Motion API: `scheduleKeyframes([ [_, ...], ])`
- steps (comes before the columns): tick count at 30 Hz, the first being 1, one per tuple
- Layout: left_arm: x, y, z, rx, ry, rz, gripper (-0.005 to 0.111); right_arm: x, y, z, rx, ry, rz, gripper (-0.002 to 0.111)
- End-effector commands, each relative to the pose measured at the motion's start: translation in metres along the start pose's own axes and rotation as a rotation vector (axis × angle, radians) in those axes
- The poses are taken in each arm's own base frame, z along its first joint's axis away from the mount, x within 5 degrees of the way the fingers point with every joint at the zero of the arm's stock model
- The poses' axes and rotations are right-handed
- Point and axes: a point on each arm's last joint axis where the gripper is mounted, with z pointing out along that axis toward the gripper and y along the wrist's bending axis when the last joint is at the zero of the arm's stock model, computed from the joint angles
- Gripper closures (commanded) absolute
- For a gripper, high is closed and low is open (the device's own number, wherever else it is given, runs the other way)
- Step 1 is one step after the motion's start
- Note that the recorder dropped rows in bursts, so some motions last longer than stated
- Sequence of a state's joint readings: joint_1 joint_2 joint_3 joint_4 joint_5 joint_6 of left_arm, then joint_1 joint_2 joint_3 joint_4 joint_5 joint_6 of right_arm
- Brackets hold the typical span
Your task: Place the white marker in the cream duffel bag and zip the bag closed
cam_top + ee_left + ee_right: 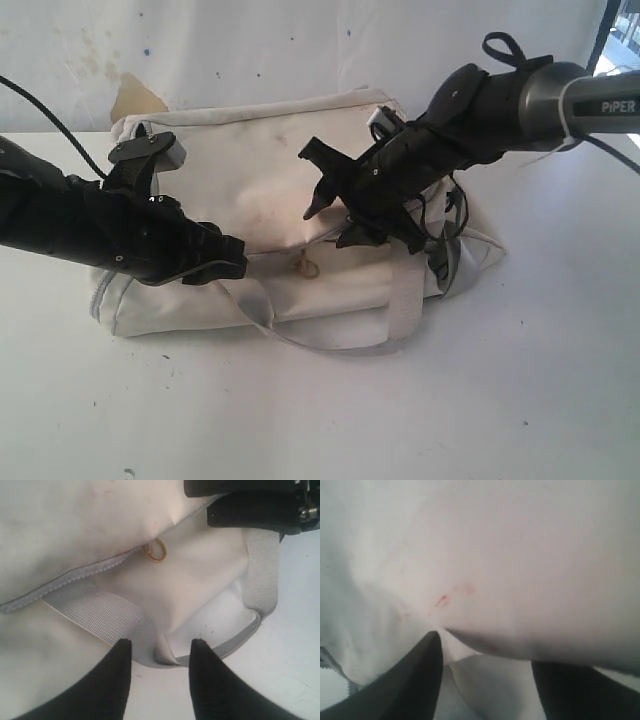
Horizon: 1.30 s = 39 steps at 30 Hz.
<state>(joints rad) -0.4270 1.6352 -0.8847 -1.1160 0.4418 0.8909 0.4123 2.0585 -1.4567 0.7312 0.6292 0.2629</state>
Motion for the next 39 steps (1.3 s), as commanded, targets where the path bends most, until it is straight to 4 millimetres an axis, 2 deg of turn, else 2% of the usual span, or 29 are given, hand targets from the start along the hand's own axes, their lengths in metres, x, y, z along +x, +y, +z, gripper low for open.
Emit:
scheduleKeyframes([
  [1, 0.001, -0.002, -0.001, 0.0, -0.001, 0.002, 0.068, -0.001, -0.008, 0.01, 0.016, 0.021, 0.035, 0.062],
  [4, 0.001, -0.002, -0.001, 0.002, 0.0, 0.002, 0.068, -0.001, -0.007, 0.009, 0.003, 0.015, 0.045, 0.072],
  [10, 0.001, -0.002, -0.001, 0.002, 0.0, 0.002, 0.068, -0.001, 0.001, 0.002, -0.039, 0.008, 0.018, 0.108],
  [18, 0.003, 0.0, -0.001, -0.014, 0.02, 0.063, 0.068, 0.001, 0.022, -0.016, -0.193, 0.0, -0.017, 0.108],
  [28, 0.0, -0.002, -0.001, 0.001, -0.014, 0.128, 0.068, 0.004, 0.045, -0.04, -0.354, -0.002, 0.069, 0.108],
  [33, -0.007, 0.005, 0.0, -0.073, -0.091, 0.072, 0.068, 0.008, 0.051, -0.044, -0.411, 0.033, 0.051, 0.108],
  [37, -0.006, 0.005, 0.005, -0.04, -0.083, 0.078, 0.067, 0.009, 0.051, -0.044, -0.413, 0.049, 0.033, 0.108],
  [39, -0.005, 0.005, 0.008, -0.034, -0.083, 0.099, 0.062, 0.011, 0.051, -0.044, -0.416, 0.069, 0.024, 0.108],
])
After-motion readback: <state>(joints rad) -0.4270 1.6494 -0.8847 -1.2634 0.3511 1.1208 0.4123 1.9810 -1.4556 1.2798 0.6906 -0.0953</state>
